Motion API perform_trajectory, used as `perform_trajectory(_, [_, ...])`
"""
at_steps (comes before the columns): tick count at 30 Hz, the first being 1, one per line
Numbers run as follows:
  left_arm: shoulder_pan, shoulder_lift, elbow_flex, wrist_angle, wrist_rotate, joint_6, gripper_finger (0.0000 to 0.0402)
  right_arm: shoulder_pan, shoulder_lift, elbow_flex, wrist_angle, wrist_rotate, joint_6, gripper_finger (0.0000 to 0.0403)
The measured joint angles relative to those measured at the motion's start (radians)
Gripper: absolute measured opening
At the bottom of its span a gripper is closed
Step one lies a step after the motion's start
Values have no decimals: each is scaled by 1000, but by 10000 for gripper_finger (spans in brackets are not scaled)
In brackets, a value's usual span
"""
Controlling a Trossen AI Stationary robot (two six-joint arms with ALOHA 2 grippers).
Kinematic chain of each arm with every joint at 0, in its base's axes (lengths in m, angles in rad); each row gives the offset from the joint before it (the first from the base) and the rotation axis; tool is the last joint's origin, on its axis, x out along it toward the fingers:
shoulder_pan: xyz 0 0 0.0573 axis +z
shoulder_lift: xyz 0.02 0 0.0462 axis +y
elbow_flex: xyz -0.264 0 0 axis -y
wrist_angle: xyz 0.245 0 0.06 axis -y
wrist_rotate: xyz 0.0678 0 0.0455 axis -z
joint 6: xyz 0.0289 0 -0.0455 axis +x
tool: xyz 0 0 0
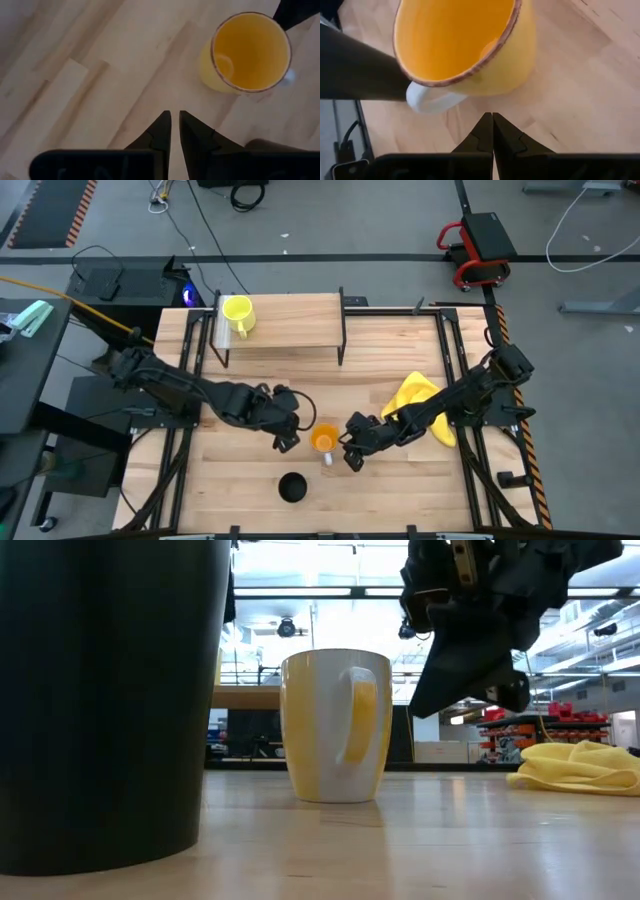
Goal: Stack small to large cups/mugs on shelf
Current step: Put the orange mug on the shelf
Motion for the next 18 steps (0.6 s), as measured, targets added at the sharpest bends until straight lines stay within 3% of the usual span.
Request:
perform_trajectory(5, [2,0,-38,89,57,-2,45,-29,41,0,76,-69,-41,5])
perform_trajectory(18, [0,0,-39,110,106,-28,38,-82,75,0,200,-87,-97,5])
